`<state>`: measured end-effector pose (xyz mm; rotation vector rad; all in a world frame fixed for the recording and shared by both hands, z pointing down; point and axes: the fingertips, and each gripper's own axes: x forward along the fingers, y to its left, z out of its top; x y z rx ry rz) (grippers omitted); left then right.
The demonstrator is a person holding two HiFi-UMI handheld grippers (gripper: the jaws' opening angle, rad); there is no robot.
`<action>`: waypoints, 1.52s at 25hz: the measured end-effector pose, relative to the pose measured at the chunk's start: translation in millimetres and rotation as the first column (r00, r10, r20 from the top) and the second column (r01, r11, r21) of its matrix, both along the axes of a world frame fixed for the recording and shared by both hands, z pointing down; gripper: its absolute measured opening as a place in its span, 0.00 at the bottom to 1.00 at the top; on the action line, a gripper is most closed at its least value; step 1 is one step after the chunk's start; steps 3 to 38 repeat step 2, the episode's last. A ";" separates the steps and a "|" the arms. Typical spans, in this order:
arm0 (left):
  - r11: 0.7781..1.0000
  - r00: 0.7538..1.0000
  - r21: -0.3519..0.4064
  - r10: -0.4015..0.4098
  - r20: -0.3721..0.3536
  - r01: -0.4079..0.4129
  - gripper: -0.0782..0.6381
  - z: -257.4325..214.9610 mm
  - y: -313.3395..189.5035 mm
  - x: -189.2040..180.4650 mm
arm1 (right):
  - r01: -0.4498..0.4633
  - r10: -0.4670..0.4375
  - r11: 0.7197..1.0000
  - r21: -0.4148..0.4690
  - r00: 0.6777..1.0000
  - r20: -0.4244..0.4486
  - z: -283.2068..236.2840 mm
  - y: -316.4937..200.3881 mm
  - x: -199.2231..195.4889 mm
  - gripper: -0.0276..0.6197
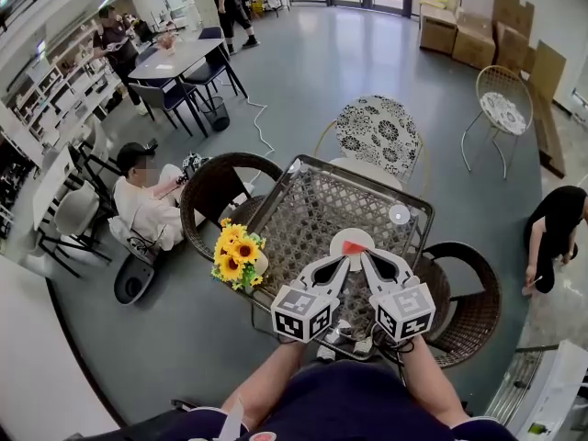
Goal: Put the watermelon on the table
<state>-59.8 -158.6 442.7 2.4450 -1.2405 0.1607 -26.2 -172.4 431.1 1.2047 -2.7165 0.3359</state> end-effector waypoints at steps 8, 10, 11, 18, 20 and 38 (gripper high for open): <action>1.000 1.000 0.000 0.001 -0.002 -0.001 0.12 -4.5 5.9 -2.2 | 0.001 -0.001 1.000 0.003 1.000 -0.001 -5.2 6.0 -2.8 0.05; 1.000 1.000 0.000 0.001 -0.002 -0.001 0.12 -4.5 5.9 -2.2 | 0.001 -0.001 1.000 0.003 1.000 -0.001 -5.2 6.0 -2.8 0.05; 1.000 1.000 0.000 0.001 -0.002 -0.001 0.12 -4.5 5.9 -2.2 | 0.001 -0.001 1.000 0.003 1.000 -0.001 -5.2 6.0 -2.8 0.05; 1.000 1.000 0.000 0.001 -0.002 -0.001 0.12 -4.5 5.9 -2.2 | 0.001 -0.001 1.000 0.003 1.000 -0.001 -5.2 6.0 -2.8 0.05; 1.000 1.000 0.000 0.001 -0.002 -0.001 0.12 -4.5 5.9 -2.2 | 0.001 -0.001 1.000 0.003 1.000 -0.001 -5.2 6.0 -2.8 0.05; 1.000 1.000 0.000 0.001 -0.002 -0.001 0.12 -4.5 5.9 -2.2 | 0.001 -0.001 1.000 0.003 1.000 -0.001 -5.2 6.0 -2.8 0.05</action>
